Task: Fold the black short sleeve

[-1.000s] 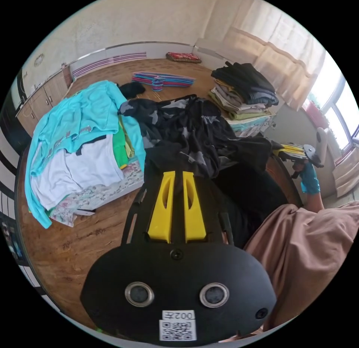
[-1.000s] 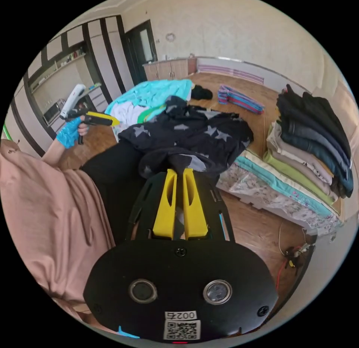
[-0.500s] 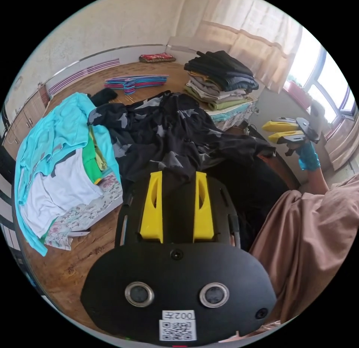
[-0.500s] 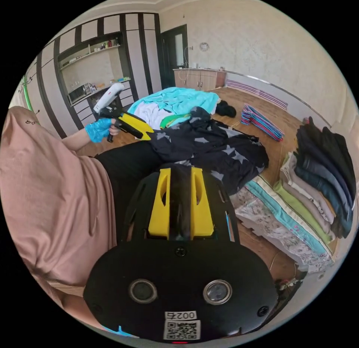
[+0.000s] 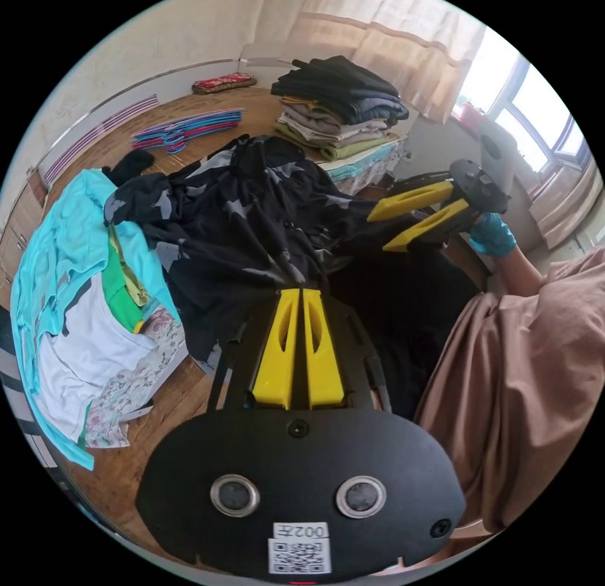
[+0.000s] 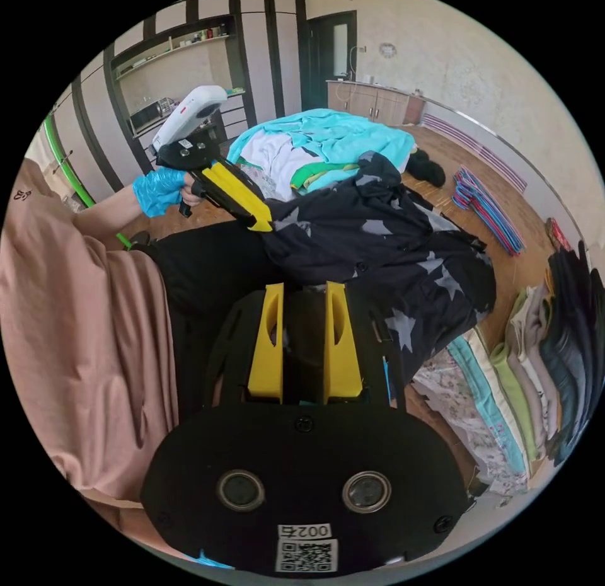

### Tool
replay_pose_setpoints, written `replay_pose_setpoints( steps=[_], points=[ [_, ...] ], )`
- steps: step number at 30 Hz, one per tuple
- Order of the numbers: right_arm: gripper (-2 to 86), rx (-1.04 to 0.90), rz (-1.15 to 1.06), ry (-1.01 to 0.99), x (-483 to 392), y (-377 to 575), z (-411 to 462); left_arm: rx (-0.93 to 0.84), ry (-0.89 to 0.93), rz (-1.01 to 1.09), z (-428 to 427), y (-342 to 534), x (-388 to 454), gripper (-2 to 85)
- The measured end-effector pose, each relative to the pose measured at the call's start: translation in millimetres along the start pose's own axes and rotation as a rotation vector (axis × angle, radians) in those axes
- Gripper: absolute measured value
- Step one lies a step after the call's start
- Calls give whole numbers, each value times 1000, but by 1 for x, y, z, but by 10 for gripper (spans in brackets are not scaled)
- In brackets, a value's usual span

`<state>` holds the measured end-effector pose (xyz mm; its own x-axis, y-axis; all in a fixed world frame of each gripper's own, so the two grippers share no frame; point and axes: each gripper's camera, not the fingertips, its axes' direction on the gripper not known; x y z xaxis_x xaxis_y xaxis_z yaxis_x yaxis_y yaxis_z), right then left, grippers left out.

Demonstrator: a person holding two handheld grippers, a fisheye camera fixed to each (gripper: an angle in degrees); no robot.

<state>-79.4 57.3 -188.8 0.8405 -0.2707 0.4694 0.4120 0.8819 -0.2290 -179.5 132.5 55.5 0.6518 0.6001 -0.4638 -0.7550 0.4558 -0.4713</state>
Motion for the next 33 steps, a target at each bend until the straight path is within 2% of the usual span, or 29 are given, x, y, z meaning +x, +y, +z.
replay_pose_setpoints(
  steps=[5,11,14,19,22,27,33],
  points=[
    [95,38,-19,-76,3,-37,21,-5,50,3,4,-2,1,-10],
    [95,-75,-122,-71,-6,-81,74,32,54,-33,-11,6,-6,-8],
    [98,-91,-166,-97,-10,-99,95,39,-30,-69,-25,19,-15,-1],
    [99,-129,-190,-52,-10,-122,131,8,-197,-146,-31,51,-35,72],
    [89,-159,-219,-9,-10,-131,149,-8,-159,-172,-25,65,-44,83],
    [28,-107,-131,36,11,-142,154,-14,-175,-192,-20,74,-40,84],
    [13,48,34,50,60,-160,145,23,-194,-239,-11,73,-41,82]
  ],
)
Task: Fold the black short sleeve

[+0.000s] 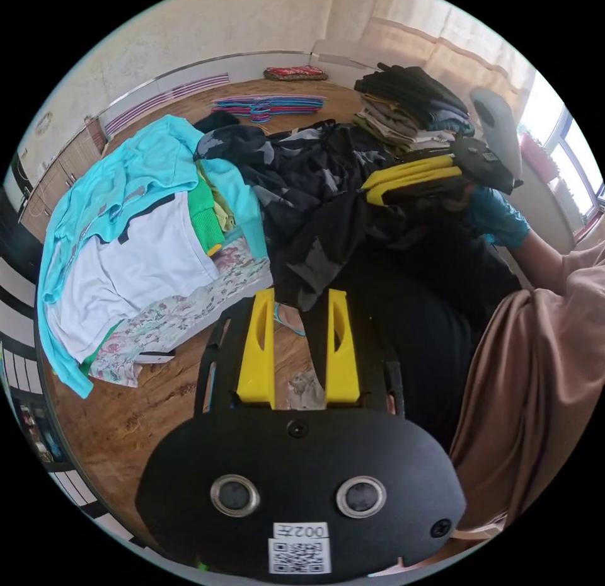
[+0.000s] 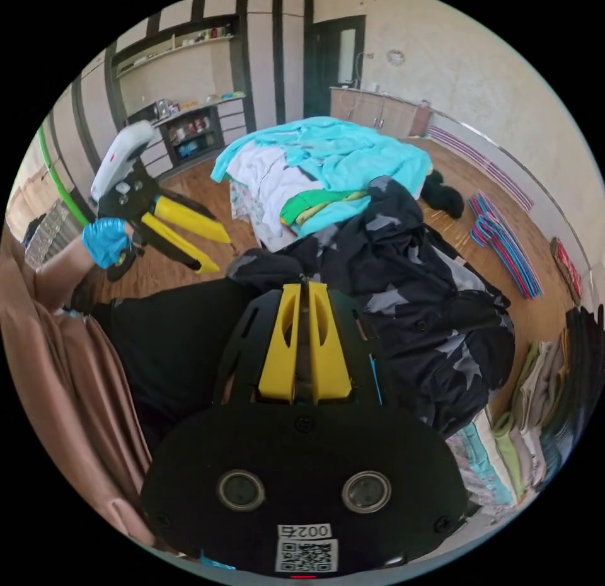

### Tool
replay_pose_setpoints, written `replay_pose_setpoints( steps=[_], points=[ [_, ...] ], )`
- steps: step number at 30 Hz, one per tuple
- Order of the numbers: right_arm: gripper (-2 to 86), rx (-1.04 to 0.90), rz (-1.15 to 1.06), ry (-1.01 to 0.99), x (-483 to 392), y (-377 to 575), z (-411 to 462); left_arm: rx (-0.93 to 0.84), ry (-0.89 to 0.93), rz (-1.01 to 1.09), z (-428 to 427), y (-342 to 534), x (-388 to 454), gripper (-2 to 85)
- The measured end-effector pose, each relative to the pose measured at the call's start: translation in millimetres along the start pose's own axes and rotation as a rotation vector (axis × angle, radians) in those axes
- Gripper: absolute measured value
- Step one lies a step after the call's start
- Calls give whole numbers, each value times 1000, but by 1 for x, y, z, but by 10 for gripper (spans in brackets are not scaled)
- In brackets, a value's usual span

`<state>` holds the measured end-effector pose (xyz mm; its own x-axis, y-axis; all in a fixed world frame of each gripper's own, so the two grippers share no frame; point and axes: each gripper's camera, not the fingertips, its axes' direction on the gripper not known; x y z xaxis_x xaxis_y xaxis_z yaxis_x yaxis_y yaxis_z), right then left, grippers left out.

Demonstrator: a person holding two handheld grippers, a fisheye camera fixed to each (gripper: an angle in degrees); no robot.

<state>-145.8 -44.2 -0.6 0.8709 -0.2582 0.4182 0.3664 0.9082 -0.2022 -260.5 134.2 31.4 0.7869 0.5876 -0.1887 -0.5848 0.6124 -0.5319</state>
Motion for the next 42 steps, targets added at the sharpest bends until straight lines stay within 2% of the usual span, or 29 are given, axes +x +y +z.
replay_pose_setpoints(
  steps=[6,10,15,19,24,29,32,35,42],
  points=[
    [33,-64,127,41,53,-24,27,74,82,-55,13,-9,-5,64],
    [58,-131,174,96,75,-30,44,63,-18,-69,18,-20,-4,50],
    [63,-86,214,150,92,-34,39,97,-40,-91,19,-29,-11,-1],
    [68,-39,157,99,93,-36,30,121,-90,-111,14,-41,-20,-8],
    [95,-1,-32,-101,70,-38,29,159,-125,-104,9,-64,-35,-9],
    [113,-94,-93,-4,57,-41,58,163,-149,-105,11,-85,-48,-8],
    [96,-141,-42,28,64,-44,74,115,-130,-151,13,-88,-57,-3],
    [59,-152,18,97,76,-44,78,154,-97,-165,0,-72,-58,22],
    [-2,-12,112,47,96,-36,48,113,26,-122,2,-20,-54,95]
  ],
)
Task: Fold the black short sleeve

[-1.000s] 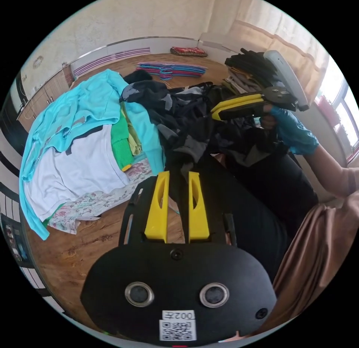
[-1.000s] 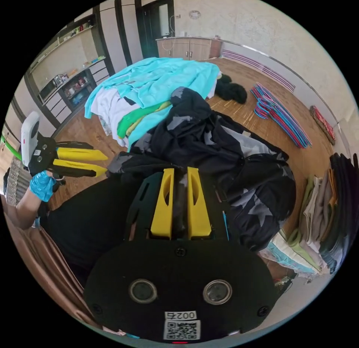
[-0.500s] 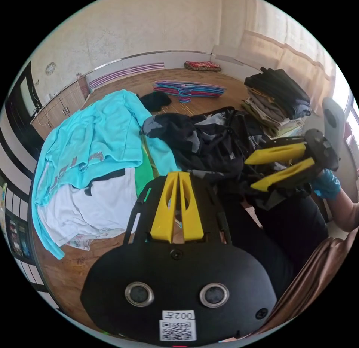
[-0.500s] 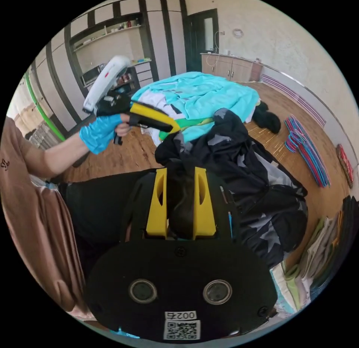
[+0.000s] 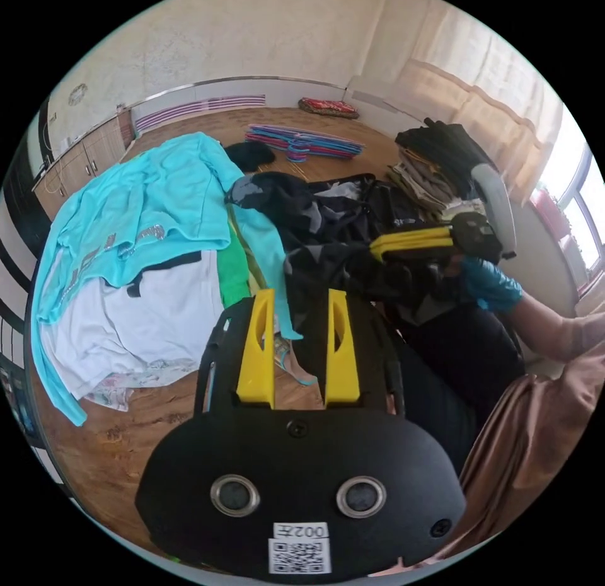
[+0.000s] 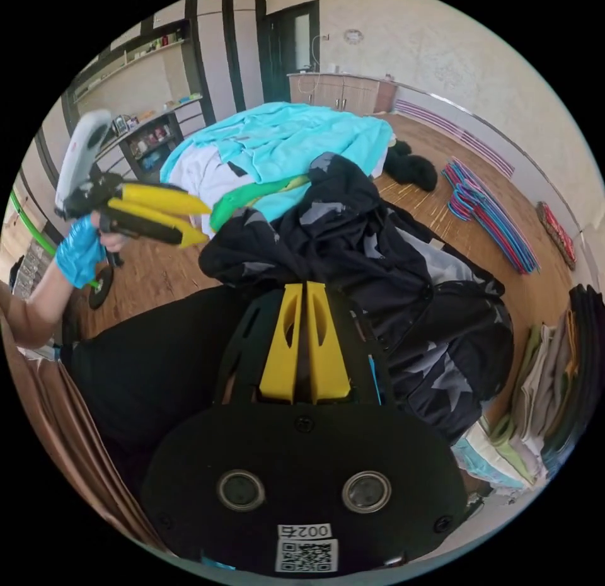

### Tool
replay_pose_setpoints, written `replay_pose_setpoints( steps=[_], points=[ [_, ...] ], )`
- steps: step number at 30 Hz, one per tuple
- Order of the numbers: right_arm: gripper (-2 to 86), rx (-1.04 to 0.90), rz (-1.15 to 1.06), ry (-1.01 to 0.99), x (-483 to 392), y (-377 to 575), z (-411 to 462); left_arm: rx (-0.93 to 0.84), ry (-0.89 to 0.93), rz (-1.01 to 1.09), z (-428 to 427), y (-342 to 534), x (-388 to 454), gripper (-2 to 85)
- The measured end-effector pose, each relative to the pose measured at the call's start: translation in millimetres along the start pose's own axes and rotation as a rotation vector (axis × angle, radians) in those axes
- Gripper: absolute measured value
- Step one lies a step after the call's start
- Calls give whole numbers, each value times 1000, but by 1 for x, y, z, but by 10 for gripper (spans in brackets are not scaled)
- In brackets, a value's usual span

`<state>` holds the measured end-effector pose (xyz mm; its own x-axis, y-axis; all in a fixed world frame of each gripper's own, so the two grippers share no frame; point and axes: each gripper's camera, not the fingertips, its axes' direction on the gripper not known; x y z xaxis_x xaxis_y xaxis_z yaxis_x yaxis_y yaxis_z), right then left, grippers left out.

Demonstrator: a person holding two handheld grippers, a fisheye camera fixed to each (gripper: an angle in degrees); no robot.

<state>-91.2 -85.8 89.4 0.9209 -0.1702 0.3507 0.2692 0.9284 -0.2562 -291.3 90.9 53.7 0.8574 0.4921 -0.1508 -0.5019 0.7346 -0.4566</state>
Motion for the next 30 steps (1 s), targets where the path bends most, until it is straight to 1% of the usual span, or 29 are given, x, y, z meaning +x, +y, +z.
replay_pose_setpoints(
  steps=[2,5,7,11,13,17,21,25,30],
  points=[
    [-4,44,14,-4,2,4,-12,-23,9,-22,9,10,1,101],
    [-6,93,33,-16,3,10,-32,-42,-32,-47,22,14,5,95],
    [-6,114,33,-31,1,14,-44,-30,-51,-54,26,12,7,70],
    [-7,142,27,-33,-5,23,-69,22,-20,-26,14,7,14,18],
    [-7,158,21,-31,-8,27,-79,60,-33,8,-2,7,20,-2],
    [-7,199,16,-51,-15,36,-101,81,-64,53,-29,9,28,-8],
    [-7,218,-12,-101,-27,44,-121,81,-46,78,-64,18,35,-10],
    [-7,191,-84,-143,-46,51,-136,29,-57,131,-104,32,50,-10],
    [-7,106,-173,-214,-82,67,-148,-64,-89,188,-142,55,68,-10]
  ],
)
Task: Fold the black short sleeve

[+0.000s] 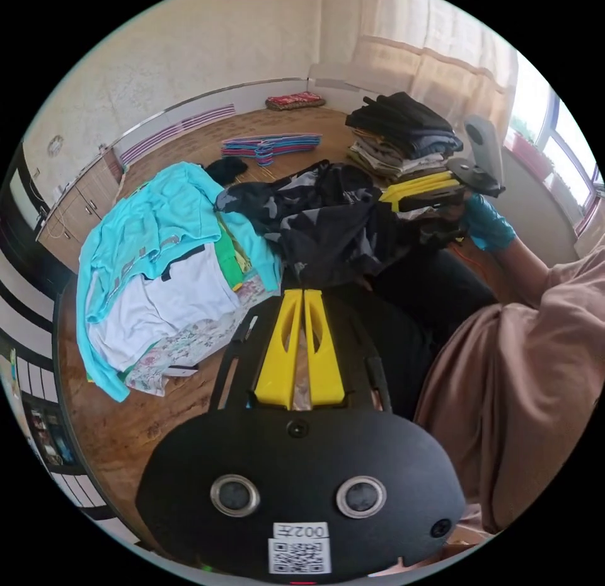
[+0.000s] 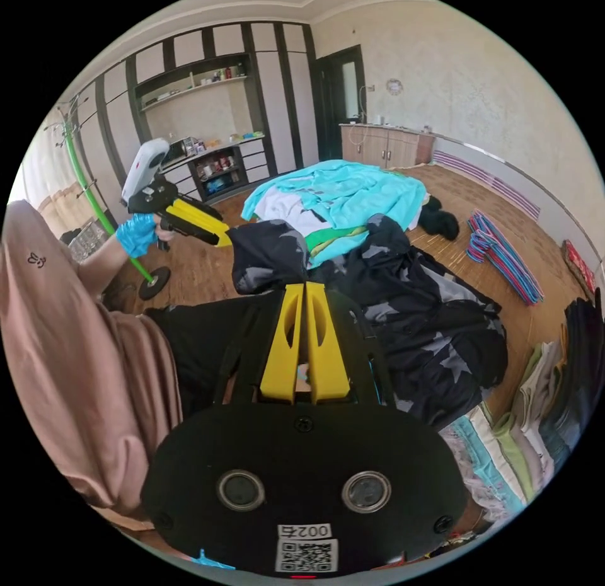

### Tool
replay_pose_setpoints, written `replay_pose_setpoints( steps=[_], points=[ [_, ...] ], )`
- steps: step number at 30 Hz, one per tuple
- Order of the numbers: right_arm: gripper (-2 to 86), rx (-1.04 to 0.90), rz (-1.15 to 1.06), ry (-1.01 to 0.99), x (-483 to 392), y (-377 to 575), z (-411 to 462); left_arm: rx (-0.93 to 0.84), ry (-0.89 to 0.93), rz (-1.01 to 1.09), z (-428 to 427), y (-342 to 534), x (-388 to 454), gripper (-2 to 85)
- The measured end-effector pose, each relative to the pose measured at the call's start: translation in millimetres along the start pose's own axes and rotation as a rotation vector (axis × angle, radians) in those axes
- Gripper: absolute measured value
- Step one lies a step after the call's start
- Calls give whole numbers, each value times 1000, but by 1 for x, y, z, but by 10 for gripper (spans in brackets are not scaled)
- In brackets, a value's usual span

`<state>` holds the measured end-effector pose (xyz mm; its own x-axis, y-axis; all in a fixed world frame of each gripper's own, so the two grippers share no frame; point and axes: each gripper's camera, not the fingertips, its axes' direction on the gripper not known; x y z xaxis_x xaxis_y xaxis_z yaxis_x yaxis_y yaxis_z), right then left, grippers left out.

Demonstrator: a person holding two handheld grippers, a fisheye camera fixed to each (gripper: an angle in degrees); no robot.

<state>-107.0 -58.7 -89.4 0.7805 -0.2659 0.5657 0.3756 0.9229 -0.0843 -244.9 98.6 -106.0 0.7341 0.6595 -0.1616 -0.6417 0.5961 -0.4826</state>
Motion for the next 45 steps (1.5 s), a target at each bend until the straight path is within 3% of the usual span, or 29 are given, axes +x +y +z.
replay_pose_setpoints(
  steps=[9,16,21,26,32,36,42,45],
  points=[
    [-7,-131,-29,0,-58,16,8,-184,-39,-21,-3,61,18,-8],
    [15,-101,34,89,-74,24,3,-25,132,-143,11,80,-5,40],
    [82,-114,18,50,-86,22,2,19,197,-74,27,63,-4,83],
    [107,-188,18,60,-97,19,21,-31,133,-19,43,55,3,13],
    [86,-300,-22,192,-104,2,48,-31,168,8,13,78,1,-9],
    [6,-233,-59,111,-113,-17,49,-35,208,-24,-6,103,-6,-10],
    [-8,-73,-124,122,-132,-64,28,-4,251,-87,-21,128,-14,-10],
    [-3,-131,-178,147,-142,-74,29,3,212,-122,-27,139,-19,-10]
  ],
)
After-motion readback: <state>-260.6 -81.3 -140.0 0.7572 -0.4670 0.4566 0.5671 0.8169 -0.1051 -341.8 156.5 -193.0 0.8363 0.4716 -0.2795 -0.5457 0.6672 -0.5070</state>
